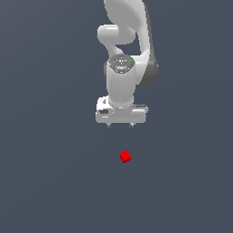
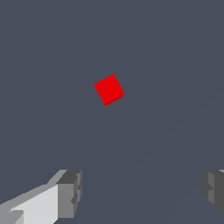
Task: Pick up the red cube and move it to a goal position.
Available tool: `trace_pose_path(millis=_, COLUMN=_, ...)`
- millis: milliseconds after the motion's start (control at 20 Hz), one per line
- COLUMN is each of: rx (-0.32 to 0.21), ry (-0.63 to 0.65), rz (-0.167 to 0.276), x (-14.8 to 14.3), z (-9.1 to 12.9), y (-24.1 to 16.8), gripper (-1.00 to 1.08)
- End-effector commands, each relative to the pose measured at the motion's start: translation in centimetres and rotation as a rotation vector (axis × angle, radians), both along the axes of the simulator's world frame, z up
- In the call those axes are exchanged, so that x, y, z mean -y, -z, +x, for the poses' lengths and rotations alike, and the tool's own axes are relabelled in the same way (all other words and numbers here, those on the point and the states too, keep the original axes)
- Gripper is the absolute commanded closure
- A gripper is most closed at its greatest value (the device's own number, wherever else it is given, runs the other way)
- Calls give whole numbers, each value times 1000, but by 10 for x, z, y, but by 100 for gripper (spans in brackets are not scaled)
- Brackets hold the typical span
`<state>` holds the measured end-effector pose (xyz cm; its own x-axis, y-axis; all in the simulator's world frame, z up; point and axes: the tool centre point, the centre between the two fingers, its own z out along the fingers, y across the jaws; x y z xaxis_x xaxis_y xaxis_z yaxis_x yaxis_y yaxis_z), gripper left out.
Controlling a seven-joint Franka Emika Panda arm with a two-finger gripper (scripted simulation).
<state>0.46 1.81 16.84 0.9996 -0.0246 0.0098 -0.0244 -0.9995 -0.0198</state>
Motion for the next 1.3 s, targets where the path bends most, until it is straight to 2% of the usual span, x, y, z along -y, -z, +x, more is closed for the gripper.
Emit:
trace_pose_path(millis=0, rx=0, ry=0, rz=0, x=0, z=0, y=0, gripper=-92)
trace_pose_path(millis=550, rx=-1, ry=-77, rz=-3, x=-1, z=14, y=24, gripper=-92)
trace_pose_path(millis=1250, rx=-4, ry=-351, rz=-14, x=-14, z=65, y=110, gripper=-92)
